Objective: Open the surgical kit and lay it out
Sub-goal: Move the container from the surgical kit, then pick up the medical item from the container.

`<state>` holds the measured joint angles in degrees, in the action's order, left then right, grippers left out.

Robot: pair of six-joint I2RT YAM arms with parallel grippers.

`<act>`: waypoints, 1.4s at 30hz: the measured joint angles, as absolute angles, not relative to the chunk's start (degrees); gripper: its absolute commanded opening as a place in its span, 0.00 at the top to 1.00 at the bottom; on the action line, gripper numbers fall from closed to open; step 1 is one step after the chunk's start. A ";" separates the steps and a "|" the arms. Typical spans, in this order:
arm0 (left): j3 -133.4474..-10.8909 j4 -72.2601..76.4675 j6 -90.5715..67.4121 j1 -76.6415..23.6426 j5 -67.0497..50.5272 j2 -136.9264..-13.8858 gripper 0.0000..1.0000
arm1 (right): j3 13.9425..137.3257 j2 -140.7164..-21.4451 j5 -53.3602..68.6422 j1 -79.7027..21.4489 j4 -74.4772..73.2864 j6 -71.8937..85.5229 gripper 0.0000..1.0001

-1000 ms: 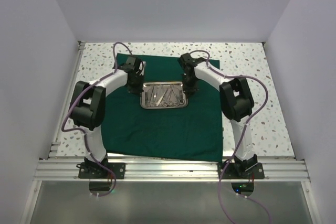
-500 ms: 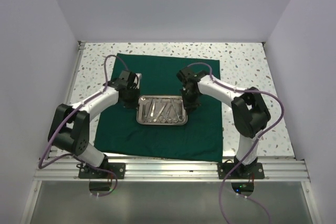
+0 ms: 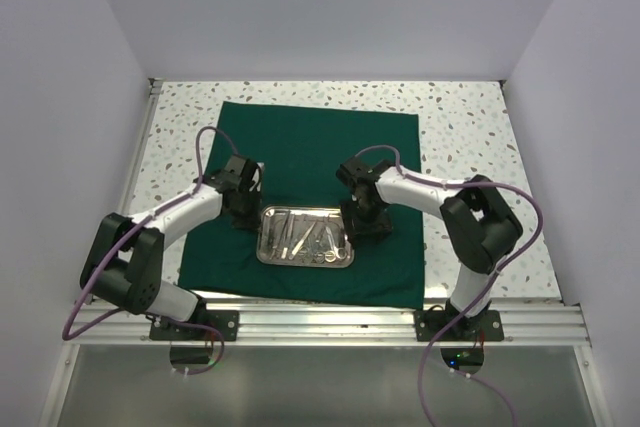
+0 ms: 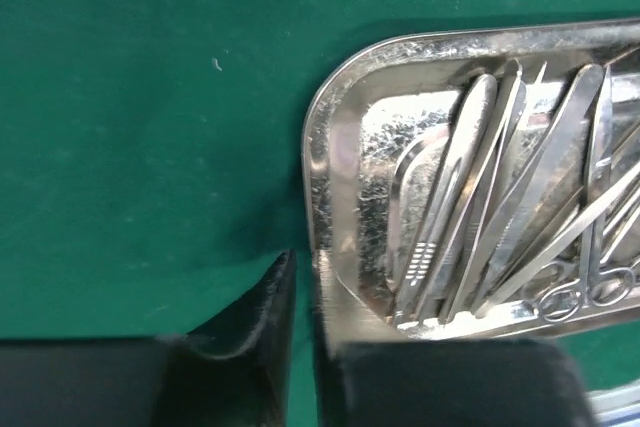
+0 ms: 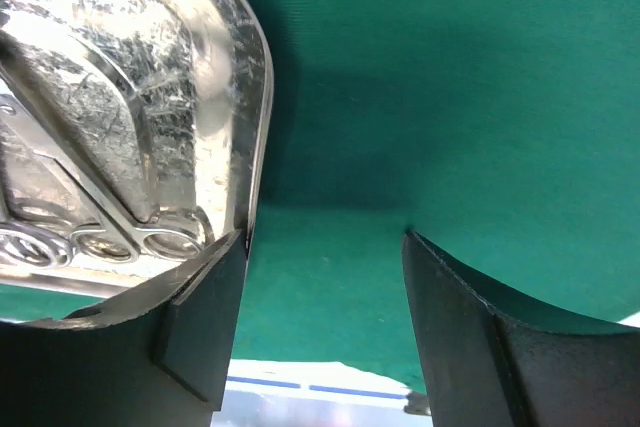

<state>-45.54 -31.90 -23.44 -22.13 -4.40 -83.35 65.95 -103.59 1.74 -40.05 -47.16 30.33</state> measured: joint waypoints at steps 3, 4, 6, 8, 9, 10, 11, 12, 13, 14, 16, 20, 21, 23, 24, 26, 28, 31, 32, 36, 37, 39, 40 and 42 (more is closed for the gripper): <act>-47.33 -33.36 -23.49 -22.13 -3.09 -83.29 0.48 | 66.81 -102.87 -0.78 -40.01 -49.19 29.93 0.33; -48.34 -34.00 -23.44 -22.13 -2.68 -83.15 0.44 | 67.57 -102.56 -1.48 -40.03 -50.26 29.74 0.33; -50.78 -35.44 -23.55 -22.13 -1.54 -82.37 0.10 | 69.87 -101.91 -2.70 -40.01 -52.34 29.32 0.33; -53.49 -36.86 -23.88 -22.13 0.40 -80.82 0.00 | 73.03 -100.97 -3.49 -39.99 -53.45 28.84 0.32; -54.74 -37.45 -24.47 -22.13 1.54 -79.64 0.00 | 74.41 -100.29 -3.49 -40.01 -53.52 28.56 0.31; -55.72 -37.71 -24.84 -22.13 2.96 -78.00 0.00 | 75.72 -99.50 -3.44 -40.03 -53.47 28.34 0.31; -56.01 -37.23 -25.43 -22.13 4.51 -75.90 0.00 | 76.82 -98.78 -3.31 -40.10 -53.39 28.08 0.31; -55.94 -36.88 -26.09 -22.09 5.80 -73.28 0.00 | 77.71 -98.13 -3.18 -40.10 -53.10 27.88 0.32; -55.46 -36.12 -26.52 -22.00 6.52 -70.46 0.00 | 78.37 -97.71 -2.87 -40.12 -52.80 27.75 0.32; -54.76 -35.55 -27.05 -21.74 7.11 -66.67 0.03 | 78.94 -97.43 -2.20 -40.12 -52.31 27.55 0.34; -54.54 -34.70 -27.57 -21.52 6.28 -65.39 0.07 | 78.98 -97.91 -1.74 -40.38 -51.72 27.31 0.36; -53.54 -33.04 -29.23 -21.52 5.65 -67.77 0.00 | 79.46 -101.67 -0.40 -41.01 -50.72 27.11 0.41; -52.29 -32.60 -29.80 -21.52 6.09 -67.59 0.00 | 79.70 -103.02 -0.27 -41.36 -50.50 26.98 0.44; -49.89 -32.53 -30.94 -21.52 7.18 -65.89 0.00 | 80.29 -105.67 -0.01 -42.09 -50.06 26.85 0.46; -49.34 -32.71 -31.09 -21.50 7.60 -64.95 0.02 | 80.58 -106.78 0.08 -42.48 -49.87 26.81 0.46; -49.36 -32.56 -31.09 -21.50 7.97 -63.92 0.03 | 81.36 -108.62 0.25 -43.29 -49.63 26.72 0.46; -49.60 -32.58 -31.03 -21.50 7.97 -63.86 0.04 | 82.13 -110.15 0.73 -43.97 -49.17 26.72 0.46; -49.60 -32.67 -30.94 -21.50 7.94 -63.83 0.04 | 82.74 -111.57 1.04 -44.71 -48.42 26.70 0.47; -49.60 -32.67 -30.94 -21.50 7.94 -63.72 0.04 | 82.94 -112.07 1.04 -44.97 -48.34 26.70 0.47; -49.60 -32.67 -30.92 -21.50 7.90 -63.02 0.06 | 83.57 -113.93 1.02 -45.78 -47.88 26.72 0.50; -49.60 -32.67 -30.89 -21.50 7.90 -62.98 0.06 | 83.66 -114.45 0.99 -45.93 -47.64 26.72 0.52; -49.60 -32.73 -30.89 -21.50 7.90 -62.98 0.06 | 83.68 -115.44 0.93 -46.13 -47.13 26.72 0.55; -49.60 -32.75 -30.87 -21.50 7.90 -62.98 0.06 | 83.79 -115.87 0.67 -46.13 -47.18 26.50 0.57; -49.60 -32.80 -30.85 -21.50 7.90 -62.96 0.06 | 83.90 -115.90 0.10 -46.13 -47.11 26.33 0.66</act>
